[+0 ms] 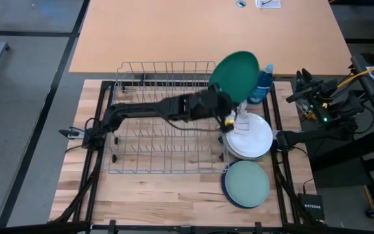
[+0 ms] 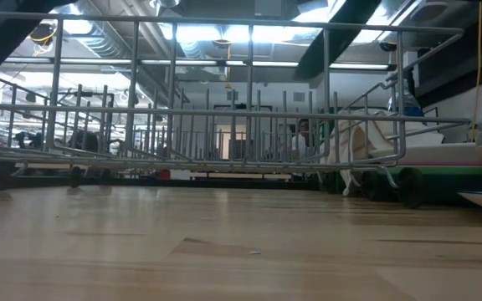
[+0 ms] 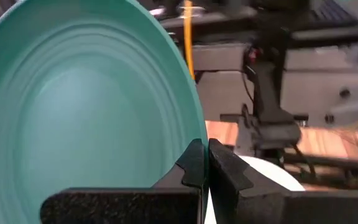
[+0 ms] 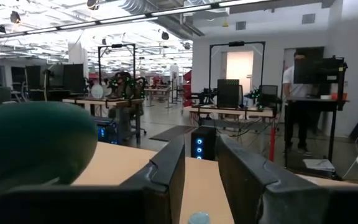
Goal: Sort dishes
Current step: Put the green plate in the dish rack
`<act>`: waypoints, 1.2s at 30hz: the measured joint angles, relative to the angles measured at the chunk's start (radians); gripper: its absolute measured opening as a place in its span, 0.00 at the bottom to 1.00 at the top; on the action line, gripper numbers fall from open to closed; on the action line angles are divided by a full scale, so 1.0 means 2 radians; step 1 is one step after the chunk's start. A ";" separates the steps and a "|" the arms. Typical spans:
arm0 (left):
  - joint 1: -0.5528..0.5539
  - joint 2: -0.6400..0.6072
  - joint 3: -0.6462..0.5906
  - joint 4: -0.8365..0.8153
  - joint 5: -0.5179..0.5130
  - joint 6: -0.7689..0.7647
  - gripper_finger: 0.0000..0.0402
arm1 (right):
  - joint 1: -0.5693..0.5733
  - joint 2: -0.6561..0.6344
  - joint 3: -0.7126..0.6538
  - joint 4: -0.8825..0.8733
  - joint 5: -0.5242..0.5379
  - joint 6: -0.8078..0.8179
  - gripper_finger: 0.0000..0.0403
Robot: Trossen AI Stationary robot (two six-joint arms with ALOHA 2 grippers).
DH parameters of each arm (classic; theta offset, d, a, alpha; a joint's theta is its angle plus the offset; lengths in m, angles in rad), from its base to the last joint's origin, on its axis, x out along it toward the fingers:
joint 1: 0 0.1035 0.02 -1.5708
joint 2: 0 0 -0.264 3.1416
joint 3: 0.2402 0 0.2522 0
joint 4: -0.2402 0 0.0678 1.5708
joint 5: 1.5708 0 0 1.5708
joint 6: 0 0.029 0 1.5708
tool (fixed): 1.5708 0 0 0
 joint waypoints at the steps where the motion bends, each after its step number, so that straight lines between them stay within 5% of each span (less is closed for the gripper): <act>1: 0.006 -0.001 0.000 0.004 0.000 -0.016 0.00 | 0.000 0.000 0.000 -0.002 0.000 0.000 0.25; 17: 0.106 -0.030 0.000 -0.025 0.063 -0.202 0.00 | 0.000 0.000 0.000 -0.052 0.045 0.000 0.25; 25: 0.135 -0.030 0.000 -0.031 0.065 -0.222 0.00 | 0.000 0.000 0.000 -0.061 0.048 0.000 0.25; 36: 0.182 -0.051 0.000 -0.171 0.065 -0.228 0.00 | 0.000 0.000 0.000 -0.061 0.049 0.000 0.25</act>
